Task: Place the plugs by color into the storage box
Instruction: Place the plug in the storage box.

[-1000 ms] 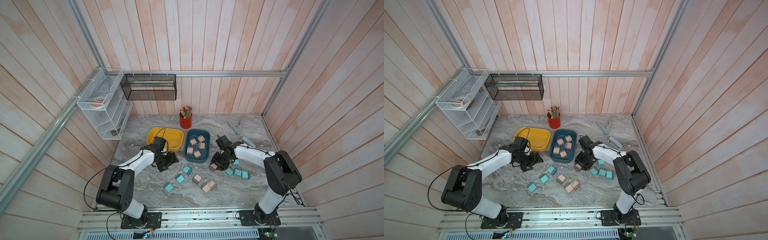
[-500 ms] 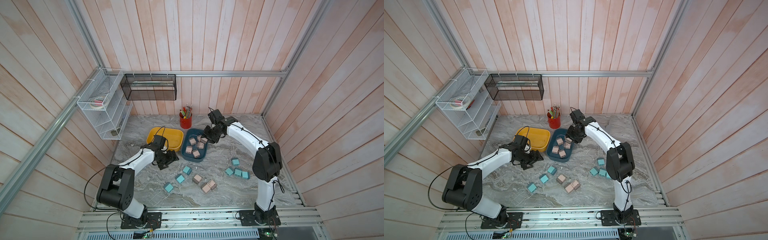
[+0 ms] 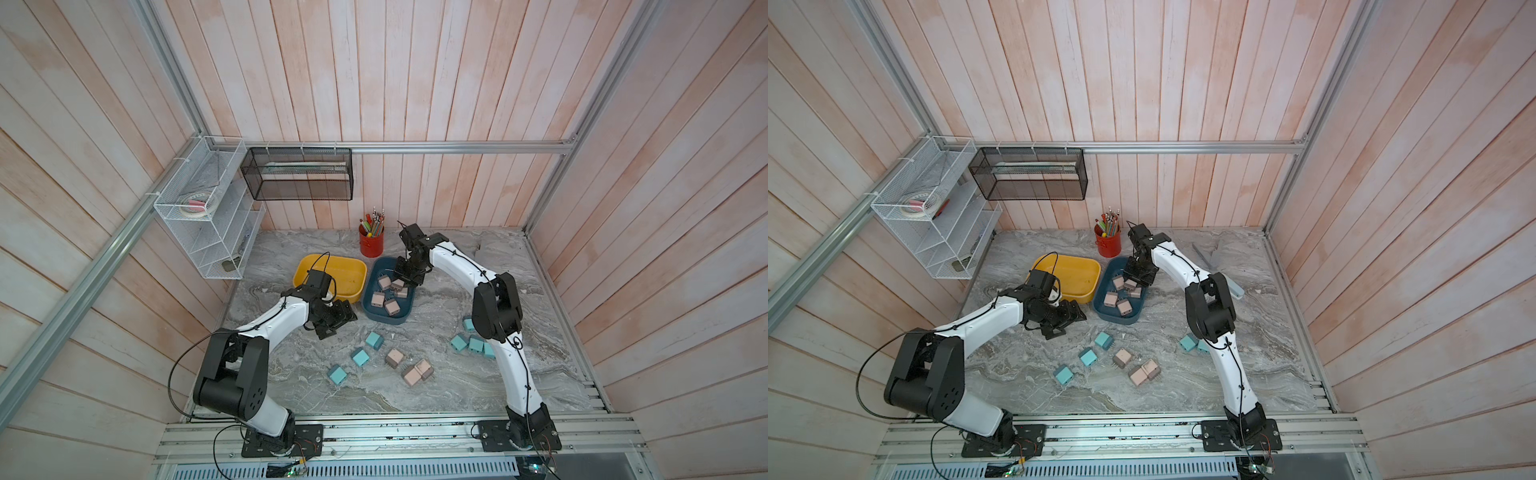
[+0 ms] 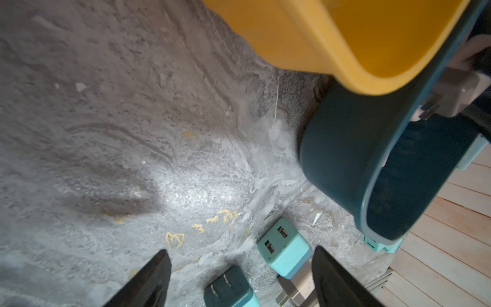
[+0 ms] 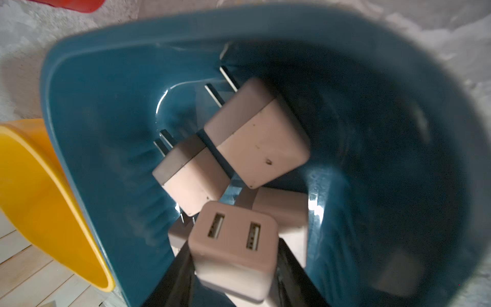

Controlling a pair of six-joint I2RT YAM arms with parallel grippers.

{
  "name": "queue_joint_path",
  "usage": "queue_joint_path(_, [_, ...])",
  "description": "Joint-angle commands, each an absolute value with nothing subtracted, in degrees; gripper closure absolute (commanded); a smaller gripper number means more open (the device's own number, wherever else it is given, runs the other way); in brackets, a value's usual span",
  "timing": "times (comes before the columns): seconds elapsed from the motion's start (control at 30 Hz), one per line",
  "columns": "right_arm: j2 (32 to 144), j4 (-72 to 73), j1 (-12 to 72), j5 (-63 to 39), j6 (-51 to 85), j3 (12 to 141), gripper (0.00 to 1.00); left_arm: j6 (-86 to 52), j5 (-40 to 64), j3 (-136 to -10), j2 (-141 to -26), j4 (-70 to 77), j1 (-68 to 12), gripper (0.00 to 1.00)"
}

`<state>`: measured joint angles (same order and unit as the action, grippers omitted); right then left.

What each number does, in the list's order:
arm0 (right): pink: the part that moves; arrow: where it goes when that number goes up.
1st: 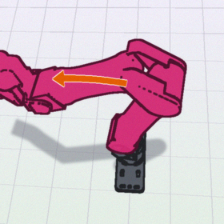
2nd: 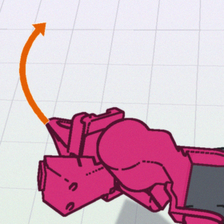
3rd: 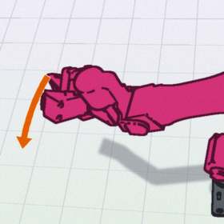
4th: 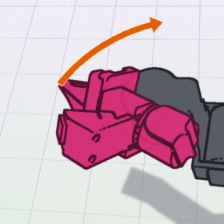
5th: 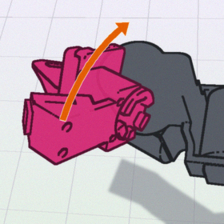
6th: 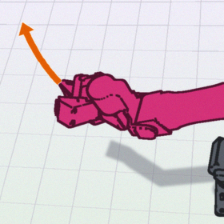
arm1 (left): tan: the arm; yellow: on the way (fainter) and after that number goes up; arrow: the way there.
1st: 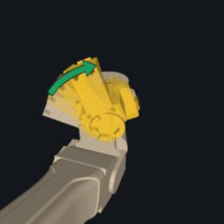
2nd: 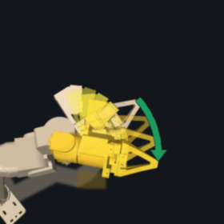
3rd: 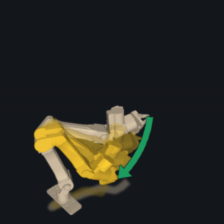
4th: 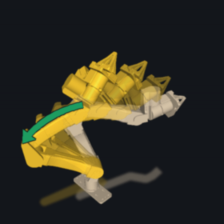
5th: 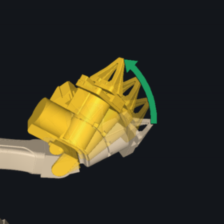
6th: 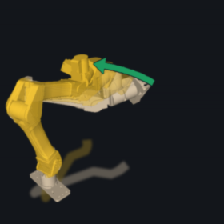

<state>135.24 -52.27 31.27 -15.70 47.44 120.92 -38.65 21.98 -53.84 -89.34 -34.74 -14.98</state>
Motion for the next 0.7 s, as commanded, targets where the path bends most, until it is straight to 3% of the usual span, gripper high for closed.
queue_joint_path(0.0, [137.3, -53.7, 32.1, -16.7, 45.0, 122.2, 0.70, -39.0, 20.8, -53.6, -88.1, -34.9, -14.6, 0.15])
queue_joint_path(0.23, [139.8, -52.9, 33.0, -18.5, 42.7, 121.6, 0.65, -39.1, 20.4, -53.7, -87.8, -35.4, -14.7, 0.15])
queue_joint_path(0.43, [139.7, -53.2, 32.7, -17.8, 41.3, 122.3, 0.51, -39.6, 20.6, -53.9, -88.0, -35.4, -14.7, 0.15])
queue_joint_path(0.57, [137.7, -58.2, 32.3, -15.1, 39.0, 128.4, 0.31, -39.4, 20.4, -55.6, -88.3, -36.4, -14.7, 0.15])
queue_joint_path(0.67, [132.1, -62.0, 32.3, -11.6, 36.0, 130.6, 0.25, -39.1, 20.4, -57.7, -89.0, -37.3, -14.6, 0.15])
